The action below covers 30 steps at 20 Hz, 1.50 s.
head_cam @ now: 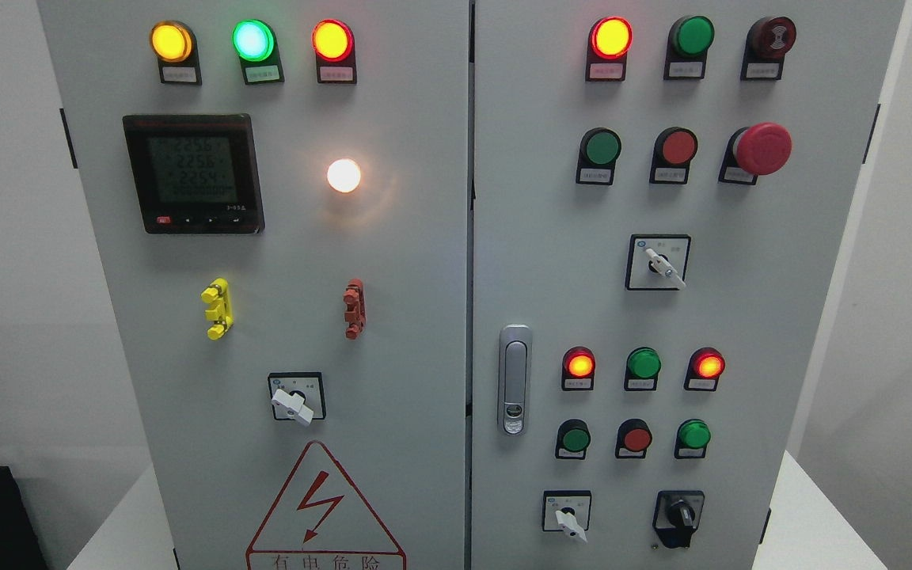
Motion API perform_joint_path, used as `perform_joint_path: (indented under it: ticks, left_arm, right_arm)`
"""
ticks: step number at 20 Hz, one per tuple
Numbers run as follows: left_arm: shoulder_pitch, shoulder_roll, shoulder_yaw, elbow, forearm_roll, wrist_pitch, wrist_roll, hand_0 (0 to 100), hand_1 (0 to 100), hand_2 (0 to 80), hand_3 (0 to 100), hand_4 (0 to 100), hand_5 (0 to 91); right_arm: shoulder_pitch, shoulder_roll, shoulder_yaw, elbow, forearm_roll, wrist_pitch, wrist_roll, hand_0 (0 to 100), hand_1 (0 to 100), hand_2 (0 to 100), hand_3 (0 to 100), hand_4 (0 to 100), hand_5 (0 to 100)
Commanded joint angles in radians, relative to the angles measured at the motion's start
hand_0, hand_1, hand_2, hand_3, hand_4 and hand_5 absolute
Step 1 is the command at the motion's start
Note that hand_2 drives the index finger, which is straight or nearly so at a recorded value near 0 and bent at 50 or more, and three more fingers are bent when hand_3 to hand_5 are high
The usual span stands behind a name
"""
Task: Trip black knob to open circuit
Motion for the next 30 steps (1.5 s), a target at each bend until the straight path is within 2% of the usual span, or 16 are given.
perform_joint_path:
  ticks: [1, 23, 30]
  left_arm:
    - [-0.004, 0.0, 0.001, 0.0, 0.002, -0.002, 0.0, 12, 39, 0.0, 0, 0, 0.0]
    - [-0.002, -0.002, 0.001, 0.0, 0.002, -0.002, 0.0, 12, 39, 0.0, 0, 0, 0.0]
    - [-0.004, 0.0, 0.001, 0.0, 0.002, -0.002, 0.0, 12, 39, 0.0, 0, 0, 0.0]
  right_arm:
    - [-0.004, 0.004, 0.004, 0.002, 0.003, -0.002, 0.003, 0, 14, 0, 0, 0, 0]
    - [-0.002, 0.014, -0.014, 0.001, 0.003, -0.017, 0.004, 0, 13, 0, 0, 0, 0]
    - [-0.004, 0.014, -0.017, -0.019, -0.006, -0.102, -0.005, 0, 14, 0, 0, 0, 0]
